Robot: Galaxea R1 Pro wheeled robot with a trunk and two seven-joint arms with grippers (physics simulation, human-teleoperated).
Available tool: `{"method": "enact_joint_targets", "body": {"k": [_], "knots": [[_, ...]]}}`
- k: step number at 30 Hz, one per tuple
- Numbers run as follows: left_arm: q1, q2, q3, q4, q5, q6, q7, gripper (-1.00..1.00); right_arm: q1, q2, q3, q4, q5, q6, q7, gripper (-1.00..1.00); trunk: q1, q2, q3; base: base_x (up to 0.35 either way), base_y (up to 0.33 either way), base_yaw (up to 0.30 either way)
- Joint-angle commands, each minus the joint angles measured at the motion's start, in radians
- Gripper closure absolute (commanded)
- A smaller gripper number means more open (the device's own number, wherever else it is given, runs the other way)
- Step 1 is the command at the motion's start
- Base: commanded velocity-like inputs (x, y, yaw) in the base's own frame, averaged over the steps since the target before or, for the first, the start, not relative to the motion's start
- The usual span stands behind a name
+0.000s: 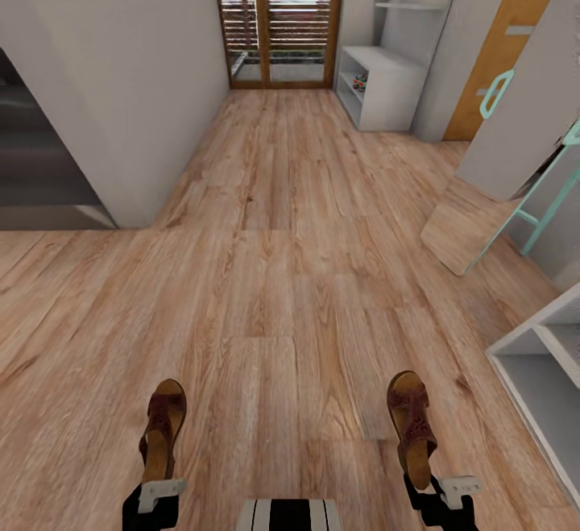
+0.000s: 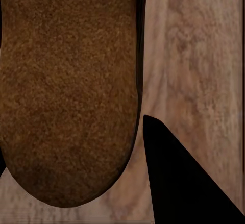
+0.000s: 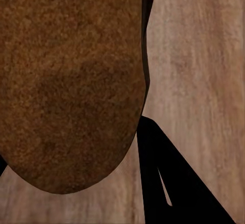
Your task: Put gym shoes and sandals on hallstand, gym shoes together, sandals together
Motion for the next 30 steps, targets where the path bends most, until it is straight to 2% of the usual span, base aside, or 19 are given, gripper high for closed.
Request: {"method": "enact_joint_targets", "body": {"k": [1, 30], "knots": [[0.001, -0.001, 0.005, 0.001, -0.014, -0.004, 0.005, 1.0, 0.0, 0.0, -0.008, 0.001, 0.006, -0.003, 0.006, 1.0, -0.001, 0.0, 0.003, 0.0, 0.0, 0.0], [0.007, -0.007, 0.005, 0.019, -0.012, -0.005, 0.005, 1.0, 0.002, -0.002, -0.008, 0.018, 0.006, -0.002, 0.006, 1.0, -0.014, 0.007, 0.156, 0.0, 0.0, 0.0]]}}
